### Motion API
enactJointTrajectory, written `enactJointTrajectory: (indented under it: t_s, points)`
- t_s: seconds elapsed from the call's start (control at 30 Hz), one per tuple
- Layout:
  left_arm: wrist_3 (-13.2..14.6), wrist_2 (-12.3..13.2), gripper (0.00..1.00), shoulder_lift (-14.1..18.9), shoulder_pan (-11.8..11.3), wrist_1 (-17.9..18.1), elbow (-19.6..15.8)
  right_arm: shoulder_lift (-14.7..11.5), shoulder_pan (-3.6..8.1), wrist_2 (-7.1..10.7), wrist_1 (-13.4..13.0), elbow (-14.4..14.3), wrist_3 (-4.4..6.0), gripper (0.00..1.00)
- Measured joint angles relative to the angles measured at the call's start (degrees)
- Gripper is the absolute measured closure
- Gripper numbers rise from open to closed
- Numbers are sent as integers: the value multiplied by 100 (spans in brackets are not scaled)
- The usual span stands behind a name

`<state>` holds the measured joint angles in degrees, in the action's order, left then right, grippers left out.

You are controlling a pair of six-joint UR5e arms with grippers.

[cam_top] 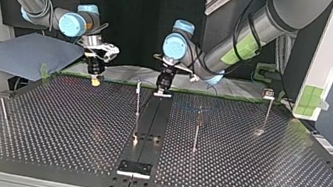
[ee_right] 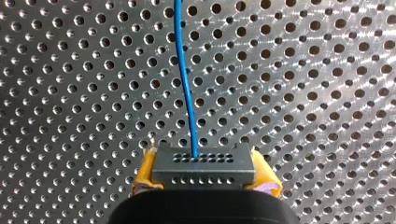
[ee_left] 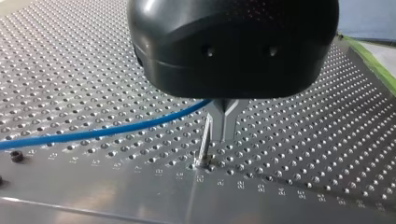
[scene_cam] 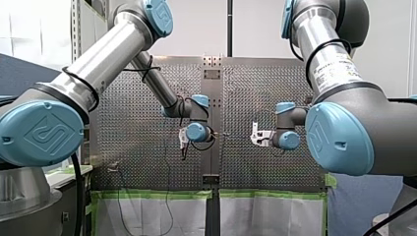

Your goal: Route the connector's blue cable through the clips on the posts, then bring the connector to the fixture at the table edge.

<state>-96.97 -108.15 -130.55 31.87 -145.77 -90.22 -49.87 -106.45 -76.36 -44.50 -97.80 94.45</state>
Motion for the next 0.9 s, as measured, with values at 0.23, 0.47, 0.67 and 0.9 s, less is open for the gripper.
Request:
enactJointTrajectory:
  t_s: [0.23, 0.47, 0.67, 0.9]
  points:
    - [11, 46, 100, 0, -28, -8, 28, -1, 12, -10, 22, 35, 27, 100]
    - [-6, 100, 100, -2, -47, -24, 64, -1, 18, -30, 45, 74, 50, 100]
    - [-28, 188, 100, -1, -101, -69, 100, 3, 48, -72, 61, 105, 80, 100]
    - [-46, 221, 100, -4, -124, -83, 119, 5, 64, -97, 87, 129, 89, 100]
